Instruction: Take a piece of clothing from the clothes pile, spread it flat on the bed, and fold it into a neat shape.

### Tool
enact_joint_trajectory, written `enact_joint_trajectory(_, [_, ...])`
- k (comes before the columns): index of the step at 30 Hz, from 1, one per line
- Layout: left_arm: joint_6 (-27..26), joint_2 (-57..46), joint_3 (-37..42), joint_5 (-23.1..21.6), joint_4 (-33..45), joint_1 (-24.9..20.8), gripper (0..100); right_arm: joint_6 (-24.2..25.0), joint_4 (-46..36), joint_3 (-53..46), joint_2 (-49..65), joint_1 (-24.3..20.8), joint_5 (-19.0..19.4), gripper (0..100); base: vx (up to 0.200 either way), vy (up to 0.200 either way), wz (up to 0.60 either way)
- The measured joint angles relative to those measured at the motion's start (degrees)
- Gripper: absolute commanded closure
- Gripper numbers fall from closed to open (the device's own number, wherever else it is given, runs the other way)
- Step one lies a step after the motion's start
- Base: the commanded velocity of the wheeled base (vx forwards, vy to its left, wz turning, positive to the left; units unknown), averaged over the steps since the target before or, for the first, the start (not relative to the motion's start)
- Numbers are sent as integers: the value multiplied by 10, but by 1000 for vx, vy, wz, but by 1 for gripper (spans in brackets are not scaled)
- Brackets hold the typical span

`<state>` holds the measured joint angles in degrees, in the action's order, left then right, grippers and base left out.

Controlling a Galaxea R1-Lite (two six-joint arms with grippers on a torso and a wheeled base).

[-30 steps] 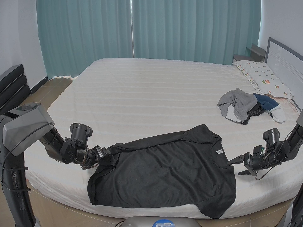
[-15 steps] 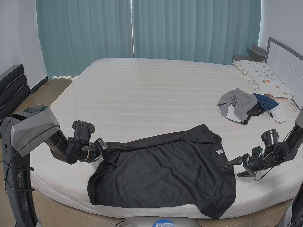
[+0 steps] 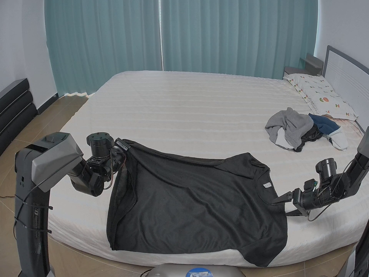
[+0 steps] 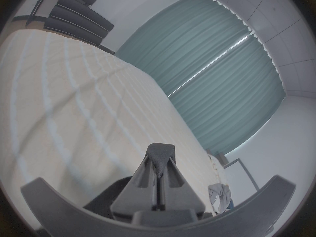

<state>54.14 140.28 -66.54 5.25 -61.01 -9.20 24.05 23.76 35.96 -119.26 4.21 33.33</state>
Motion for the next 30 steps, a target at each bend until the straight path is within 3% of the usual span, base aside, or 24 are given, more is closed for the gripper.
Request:
enact_joint_trajectory(8, [5, 81, -76, 16, -89, 11, 100, 33, 33, -1, -5, -20, -2, 0, 0, 0, 0])
enact_joint_trajectory(9, [4, 88, -80, 17, -94, 12, 0, 42, 42, -2, -6, -22, -3, 0, 0, 0, 0])
enact_joint_trajectory(23, [-13, 116, -81, 41, -102, 16, 0, 75, 148, -33, -15, -36, -14, 0, 0, 0, 0])
enact_joint_trajectory(30, [-13, 93, -23, 31, -97, 25, 0, 177, 234, -25, -12, -44, -56, 0, 0, 0, 0])
